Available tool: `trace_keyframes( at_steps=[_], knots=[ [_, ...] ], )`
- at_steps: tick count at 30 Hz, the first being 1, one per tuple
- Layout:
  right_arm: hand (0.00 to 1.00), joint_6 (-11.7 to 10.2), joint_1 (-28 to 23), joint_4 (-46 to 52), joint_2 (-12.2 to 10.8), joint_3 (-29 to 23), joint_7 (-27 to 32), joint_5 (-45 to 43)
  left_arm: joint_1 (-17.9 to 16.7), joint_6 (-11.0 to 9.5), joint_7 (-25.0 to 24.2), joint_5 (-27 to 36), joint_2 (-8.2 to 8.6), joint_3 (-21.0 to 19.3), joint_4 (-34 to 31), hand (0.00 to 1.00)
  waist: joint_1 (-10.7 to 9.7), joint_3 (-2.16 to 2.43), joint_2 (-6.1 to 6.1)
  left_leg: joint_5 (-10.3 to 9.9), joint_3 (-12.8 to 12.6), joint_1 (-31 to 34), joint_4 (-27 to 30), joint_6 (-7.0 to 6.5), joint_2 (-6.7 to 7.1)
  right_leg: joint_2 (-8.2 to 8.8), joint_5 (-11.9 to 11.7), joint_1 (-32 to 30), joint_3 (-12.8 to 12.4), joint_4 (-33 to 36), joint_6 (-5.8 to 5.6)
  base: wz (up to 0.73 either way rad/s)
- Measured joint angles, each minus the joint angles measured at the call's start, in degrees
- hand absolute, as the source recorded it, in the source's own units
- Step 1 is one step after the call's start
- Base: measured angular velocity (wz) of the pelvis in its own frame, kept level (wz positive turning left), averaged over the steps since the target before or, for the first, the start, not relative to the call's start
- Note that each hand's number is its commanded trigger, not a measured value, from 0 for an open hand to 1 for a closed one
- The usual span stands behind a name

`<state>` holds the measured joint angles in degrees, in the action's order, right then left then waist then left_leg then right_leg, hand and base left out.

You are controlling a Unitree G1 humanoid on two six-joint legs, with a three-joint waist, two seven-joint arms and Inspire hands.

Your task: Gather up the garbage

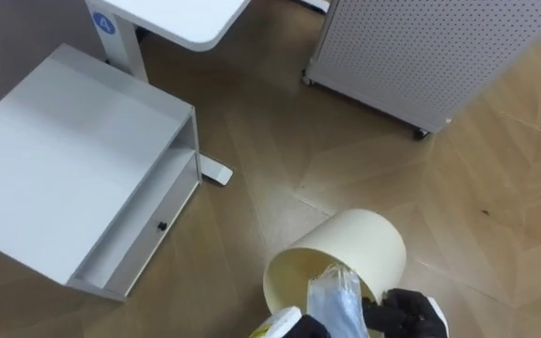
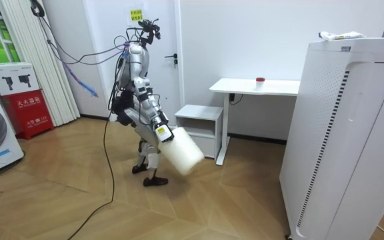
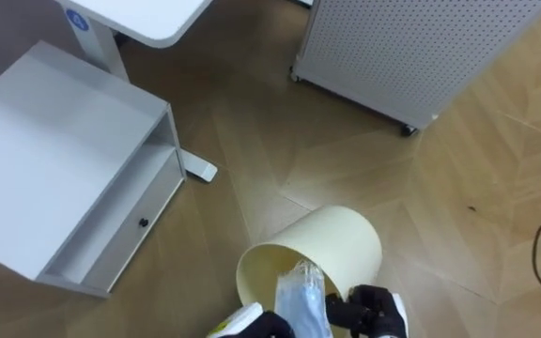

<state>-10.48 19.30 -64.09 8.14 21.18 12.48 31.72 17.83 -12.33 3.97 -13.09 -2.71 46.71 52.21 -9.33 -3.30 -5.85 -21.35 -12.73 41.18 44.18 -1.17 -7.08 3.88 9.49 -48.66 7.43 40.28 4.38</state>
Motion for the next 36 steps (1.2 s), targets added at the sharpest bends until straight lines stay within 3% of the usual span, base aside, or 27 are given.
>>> trace_keyframes(
  at_steps=[9,12,19,29,36],
  knots=[
    [1.0,-0.67,-0.9,0.04,-0.62,0.04,-0.82,3.87,-1.59,2.01,-2.45,-0.07,-0.07,-0.14,-0.03,0.0,1.77,0.77,0.81,0.55,-0.07,-2.87,-2.08,-0.14,0.9,0.59,0.07,2.42,-0.1,-0.83,-0.26,0.01],
    [1.0,-0.66,-1.05,-0.02,-1.73,0.09,-1.3,4.35,-1.91,3.11,-3.16,-0.26,-0.08,-0.46,-0.03,0.0,1.93,0.81,0.94,0.65,-0.46,-3.34,-2.17,-0.27,0.95,0.73,0.05,2.84,-0.11,-0.84,-0.34,0.02],
    [1.0,-0.73,-2.73,-0.07,-1.33,0.1,-1.84,4.37,-2.47,3.62,-4.68,-2.39,-0.72,-0.53,-0.02,0.0,1.84,0.74,1.52,0.84,-0.7,-4.13,-2.65,-0.4,1.19,0.96,0.0,3.29,-0.33,-0.92,-0.42,0.0],
    [1.0,-2.0,-4.57,-0.92,-0.18,-0.25,-4.09,4.22,-2.85,3.48,-2.58,-8.75,-0.75,-4.72,-1.27,0.0,2.15,0.67,4.19,0.87,-0.85,-7.39,-4.2,-0.39,1.66,1.13,0.22,6.29,-0.38,-1.75,-0.83,0.0],
    [1.0,-2.06,-8.81,-1.18,0.12,-3.38,-6.55,4.98,-5.36,-0.25,1.29,-13.17,-1.32,-10.28,-4.53,0.0,2.66,0.73,4.68,0.88,-1.34,-13.42,-6.99,-0.32,1.69,0.42,0.13,11.92,-1.04,-4.26,-1.34,-0.06]
  ],
)
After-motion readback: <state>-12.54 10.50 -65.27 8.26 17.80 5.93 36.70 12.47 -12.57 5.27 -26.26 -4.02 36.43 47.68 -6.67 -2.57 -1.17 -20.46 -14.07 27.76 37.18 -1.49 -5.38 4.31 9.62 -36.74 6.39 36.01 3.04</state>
